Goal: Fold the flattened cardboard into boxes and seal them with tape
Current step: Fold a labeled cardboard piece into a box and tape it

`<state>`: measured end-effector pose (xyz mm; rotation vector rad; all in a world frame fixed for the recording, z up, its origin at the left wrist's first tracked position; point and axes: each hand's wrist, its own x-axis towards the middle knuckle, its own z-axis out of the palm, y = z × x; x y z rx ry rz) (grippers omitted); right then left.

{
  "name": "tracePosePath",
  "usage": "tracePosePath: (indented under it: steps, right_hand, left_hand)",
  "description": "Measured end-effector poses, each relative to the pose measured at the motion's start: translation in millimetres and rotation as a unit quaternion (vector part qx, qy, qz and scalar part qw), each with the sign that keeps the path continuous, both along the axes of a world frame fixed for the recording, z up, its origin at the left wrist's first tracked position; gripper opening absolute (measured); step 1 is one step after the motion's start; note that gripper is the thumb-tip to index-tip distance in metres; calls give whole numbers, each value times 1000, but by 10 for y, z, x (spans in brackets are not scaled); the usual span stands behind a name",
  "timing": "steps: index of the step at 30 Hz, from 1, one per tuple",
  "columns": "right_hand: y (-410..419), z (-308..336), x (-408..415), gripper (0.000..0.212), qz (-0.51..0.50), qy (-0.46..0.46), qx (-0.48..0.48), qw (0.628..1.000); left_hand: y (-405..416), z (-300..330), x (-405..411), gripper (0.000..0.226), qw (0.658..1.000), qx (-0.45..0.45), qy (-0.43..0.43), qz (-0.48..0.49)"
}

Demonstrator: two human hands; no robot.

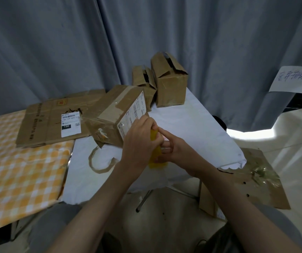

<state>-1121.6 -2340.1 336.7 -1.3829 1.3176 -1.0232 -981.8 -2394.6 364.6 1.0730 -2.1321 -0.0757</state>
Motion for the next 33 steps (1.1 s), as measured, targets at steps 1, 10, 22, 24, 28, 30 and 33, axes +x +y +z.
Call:
tracePosePath:
  steps: [1, 10, 22, 24, 28, 30, 33]
  right_hand:
    - [-4, -4, 5, 87, -1, 2, 1, 1000]
    - [1, 0, -21, 72, -15, -9, -5, 1000]
    - [-17, 45, 37, 82, -2, 7, 5, 1000]
    - [-22, 50, 38, 82, 1, 10, 5, 1000]
    - [-15, 54, 28, 87, 3, 9, 4, 1000]
    - [-20, 45, 14, 86, 0, 5, 2, 1000]
    - [-26, 31, 0, 86, -1, -3, 4, 1000]
  left_hand:
    - [-9, -22, 7, 14, 1000, -9, 7, 2]
    - [11, -30, -6, 17, 998, 15, 45, -37]
    - [13, -1, 100, 25, 999, 9, 45, -25]
    - [-6, 15, 83, 18, 999, 4, 30, -22]
    - [-54, 15, 43, 14, 1000, 0, 7, -18]
    - [-61, -3, 30, 14, 999, 11, 20, -22]
    - [-71, -47, 12, 13, 999, 14, 43, -28]
